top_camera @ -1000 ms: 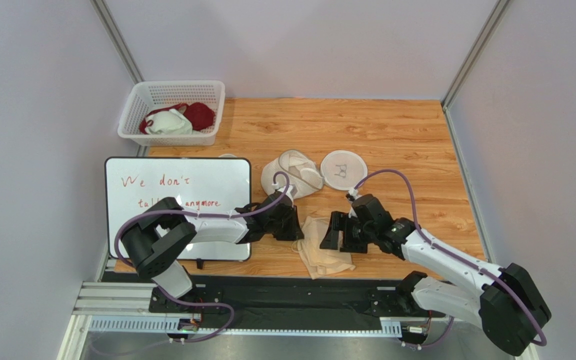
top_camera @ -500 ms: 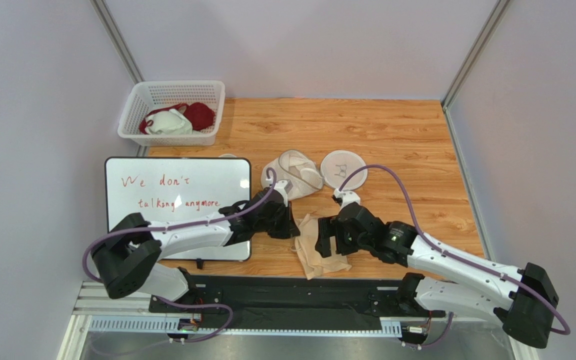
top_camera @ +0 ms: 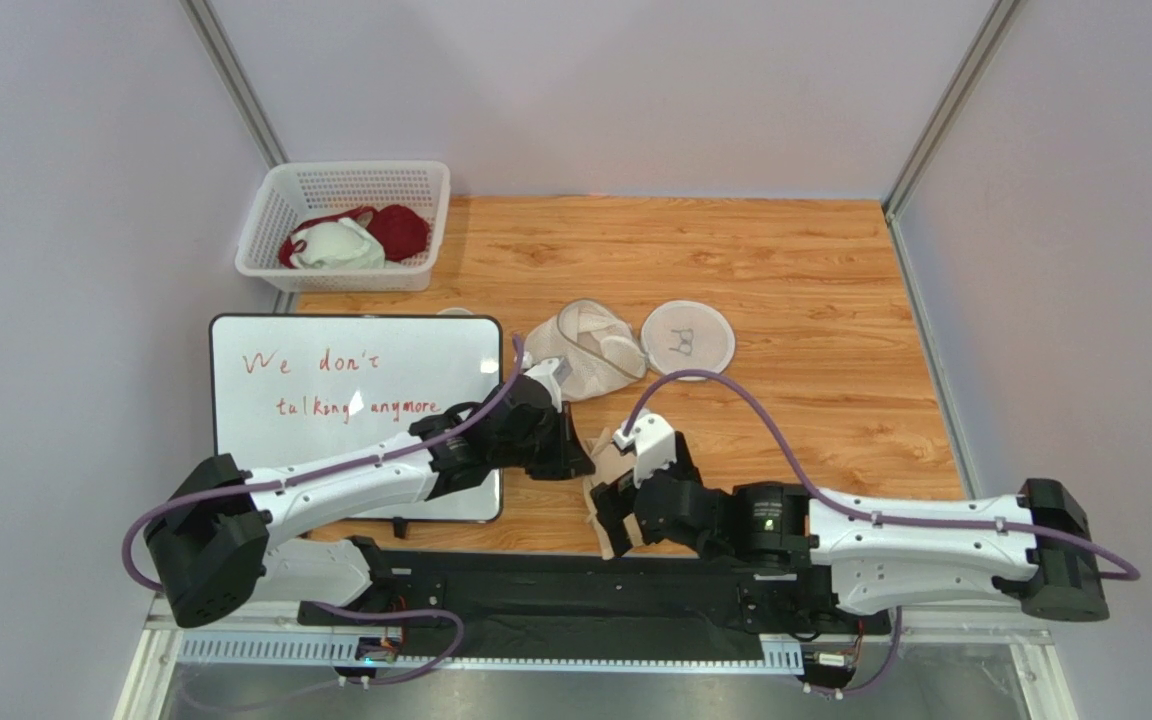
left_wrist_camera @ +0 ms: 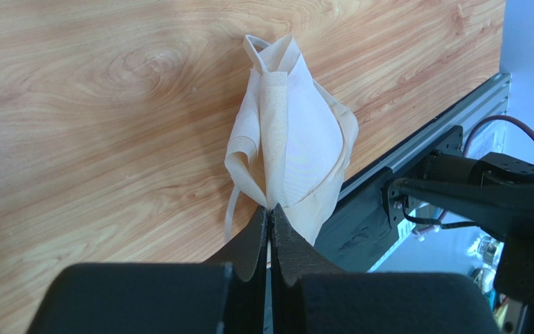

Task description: Place the bra in the laundry bag and zip it closed

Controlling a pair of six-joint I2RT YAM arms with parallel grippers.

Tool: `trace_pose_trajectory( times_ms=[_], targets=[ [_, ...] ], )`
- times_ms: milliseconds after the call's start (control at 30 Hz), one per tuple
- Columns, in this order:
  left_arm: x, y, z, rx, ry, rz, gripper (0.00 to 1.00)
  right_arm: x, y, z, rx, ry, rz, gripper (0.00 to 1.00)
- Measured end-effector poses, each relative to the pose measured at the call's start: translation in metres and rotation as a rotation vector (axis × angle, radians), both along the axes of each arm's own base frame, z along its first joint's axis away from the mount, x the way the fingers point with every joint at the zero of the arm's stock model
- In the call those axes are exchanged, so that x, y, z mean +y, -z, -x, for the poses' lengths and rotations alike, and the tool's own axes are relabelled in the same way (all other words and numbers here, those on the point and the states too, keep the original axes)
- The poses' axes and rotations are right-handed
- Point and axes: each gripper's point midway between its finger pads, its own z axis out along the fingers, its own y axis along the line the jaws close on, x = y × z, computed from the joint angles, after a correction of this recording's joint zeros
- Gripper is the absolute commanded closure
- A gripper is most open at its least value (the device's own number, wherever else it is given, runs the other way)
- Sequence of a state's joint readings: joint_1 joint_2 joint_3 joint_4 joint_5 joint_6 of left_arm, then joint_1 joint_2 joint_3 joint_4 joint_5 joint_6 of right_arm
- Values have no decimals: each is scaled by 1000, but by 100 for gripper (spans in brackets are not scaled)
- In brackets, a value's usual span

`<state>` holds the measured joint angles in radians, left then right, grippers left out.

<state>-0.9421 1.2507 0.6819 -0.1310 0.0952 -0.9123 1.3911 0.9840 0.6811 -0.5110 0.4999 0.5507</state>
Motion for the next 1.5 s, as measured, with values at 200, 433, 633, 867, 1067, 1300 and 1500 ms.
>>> trace_pose_trajectory(
  times_ms=[200,433,633,867,1067,1300,1500],
  targets=[
    [2,-4,4,29,-24,13,100,25,10,0,-94,11,78,2],
    [1,-11,8,63,-43,43,100,25,29,-6,-218,93,195,2],
    [-1,-21,12,80,-45,81,100,27,24,-15,-291,166,203,7],
    [-4,-23,16,111,-51,99,100,22,25,-22,-318,244,209,24],
    [-8,-25,21,122,-41,111,100,16,29,-23,-314,290,207,54],
    [-9,-34,23,91,-29,129,72,9,24,-24,-295,345,142,97],
    [21,-70,19,-65,-71,139,41,-13,15,-24,-273,370,71,100]
  ],
)
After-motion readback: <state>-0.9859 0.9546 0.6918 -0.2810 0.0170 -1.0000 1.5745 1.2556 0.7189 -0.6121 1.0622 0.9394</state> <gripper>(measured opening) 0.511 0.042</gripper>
